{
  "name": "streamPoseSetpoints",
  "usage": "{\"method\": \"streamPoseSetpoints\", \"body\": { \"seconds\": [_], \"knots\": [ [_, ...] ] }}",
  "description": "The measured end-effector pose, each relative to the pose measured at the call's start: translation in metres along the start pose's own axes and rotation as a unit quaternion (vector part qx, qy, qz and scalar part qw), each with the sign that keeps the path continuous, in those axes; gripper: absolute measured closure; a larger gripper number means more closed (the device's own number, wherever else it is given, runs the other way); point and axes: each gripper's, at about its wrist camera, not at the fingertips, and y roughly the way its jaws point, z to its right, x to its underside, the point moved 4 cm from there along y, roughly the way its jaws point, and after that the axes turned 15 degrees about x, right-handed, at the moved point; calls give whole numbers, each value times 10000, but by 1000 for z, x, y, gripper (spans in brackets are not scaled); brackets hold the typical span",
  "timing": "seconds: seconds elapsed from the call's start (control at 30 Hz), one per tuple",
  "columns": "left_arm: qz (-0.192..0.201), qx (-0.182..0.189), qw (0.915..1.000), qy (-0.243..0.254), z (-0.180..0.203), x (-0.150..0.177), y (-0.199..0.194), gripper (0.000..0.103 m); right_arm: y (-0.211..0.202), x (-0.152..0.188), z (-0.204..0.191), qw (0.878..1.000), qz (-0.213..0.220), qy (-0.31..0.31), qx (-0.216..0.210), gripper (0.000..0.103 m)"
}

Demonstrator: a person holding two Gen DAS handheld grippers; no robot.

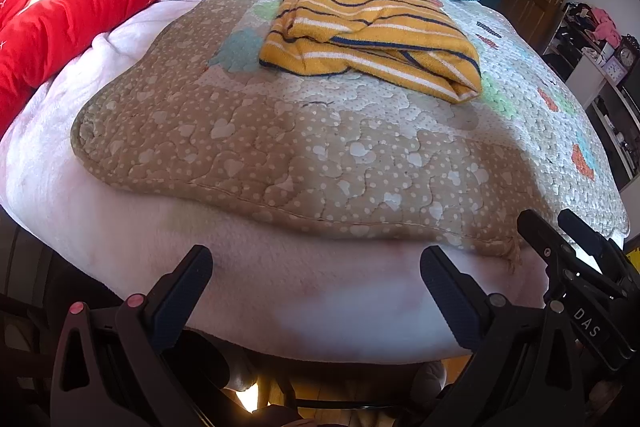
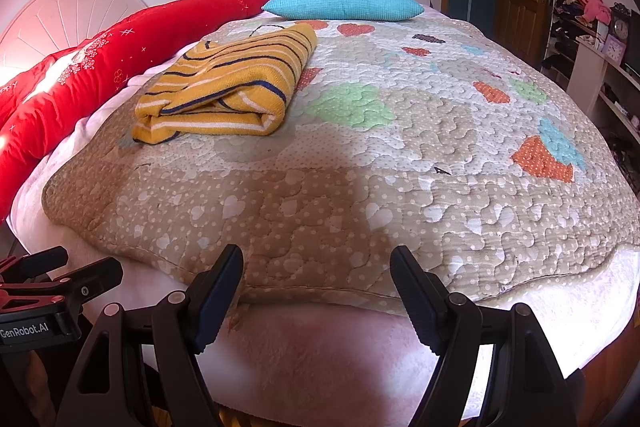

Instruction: Fold small clothes

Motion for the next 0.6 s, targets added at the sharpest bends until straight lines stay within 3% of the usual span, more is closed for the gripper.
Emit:
{"method": "streamPoseSetpoints", "body": {
  "seconds": [0.6],
  "knots": [
    [-42, -4, 10000, -61, -4, 2, 3, 0, -1, 0, -1, 10000, 62, -71, 8, 22]
  ]
}}
